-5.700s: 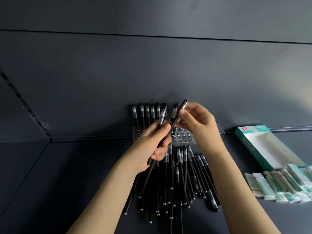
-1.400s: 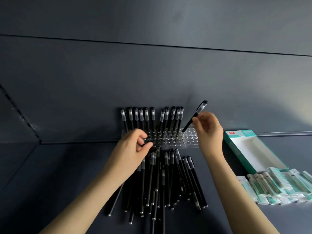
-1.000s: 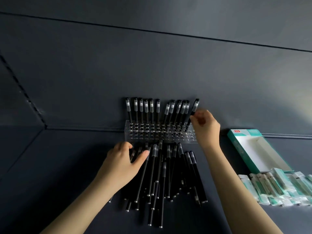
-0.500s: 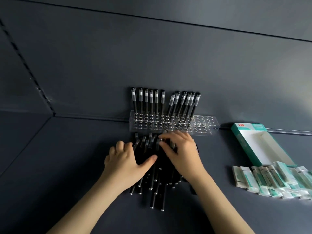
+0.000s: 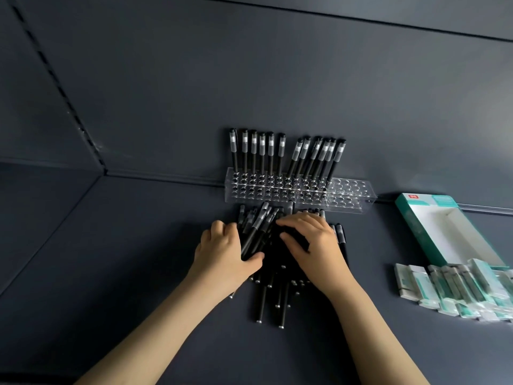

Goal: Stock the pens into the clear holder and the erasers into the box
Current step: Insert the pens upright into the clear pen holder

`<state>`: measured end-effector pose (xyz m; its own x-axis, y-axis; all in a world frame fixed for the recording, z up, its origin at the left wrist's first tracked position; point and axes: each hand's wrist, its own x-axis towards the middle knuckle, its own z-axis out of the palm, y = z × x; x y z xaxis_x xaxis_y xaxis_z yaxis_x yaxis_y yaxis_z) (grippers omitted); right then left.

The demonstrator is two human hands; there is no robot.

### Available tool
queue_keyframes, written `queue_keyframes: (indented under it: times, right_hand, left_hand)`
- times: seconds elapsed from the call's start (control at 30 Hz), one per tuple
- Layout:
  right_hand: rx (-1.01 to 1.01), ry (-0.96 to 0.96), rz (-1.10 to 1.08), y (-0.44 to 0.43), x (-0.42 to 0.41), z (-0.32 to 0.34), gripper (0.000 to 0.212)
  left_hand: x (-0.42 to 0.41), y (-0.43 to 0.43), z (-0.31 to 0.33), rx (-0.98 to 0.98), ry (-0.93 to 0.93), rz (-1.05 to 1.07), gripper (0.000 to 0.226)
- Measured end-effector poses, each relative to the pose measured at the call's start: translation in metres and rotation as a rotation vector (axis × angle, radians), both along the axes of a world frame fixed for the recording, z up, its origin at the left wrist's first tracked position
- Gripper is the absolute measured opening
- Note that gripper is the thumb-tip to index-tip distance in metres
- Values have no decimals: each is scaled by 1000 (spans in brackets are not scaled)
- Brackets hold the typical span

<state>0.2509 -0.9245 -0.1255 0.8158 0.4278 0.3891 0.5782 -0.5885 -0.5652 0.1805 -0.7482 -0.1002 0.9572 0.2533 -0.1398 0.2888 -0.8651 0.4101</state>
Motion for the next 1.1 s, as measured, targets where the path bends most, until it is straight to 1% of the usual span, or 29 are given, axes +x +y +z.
queue_keyframes:
  times: [0.1, 0.13, 0.3, 0.43, 0.53, 0.73, 0.8, 0.9, 0.97, 1.1]
  right_hand:
    - [-7, 0, 0, 0, 0, 0, 27]
    - [-13, -3, -2, 0, 0, 0, 26]
    - [-42, -2, 14, 0, -2, 0, 26]
    - [-42, -1, 20, 0, -4, 3, 26]
    - [-2, 16, 5, 1, -5, 7, 27]
    - [123, 164, -74, 11, 2, 30, 31]
    - [223, 237, -70, 16, 3, 37, 33]
    - [547, 490, -34, 21, 3, 49, 33]
    - [715, 611, 11, 21, 5, 54, 29]
    - [870, 657, 90, 16, 11, 62, 19]
  left_hand:
    - [-1, 2, 1, 10, -52, 17, 45]
    - [-1, 4, 1, 11, -71, 23, 42]
    - [2, 13, 6, -9, -98, 53, 40]
    - [4, 19, 9, -146, -97, 103, 39]
    - [2, 26, 13, -248, -114, 126, 40]
    - [8, 37, 21, -357, -122, 104, 34]
    - [9, 38, 22, -459, -126, 65, 32]
    - [8, 35, 32, -624, -105, -54, 26]
    - [10, 29, 38, -692, -60, -131, 24]
    - [20, 24, 42, -703, -18, -206, 19]
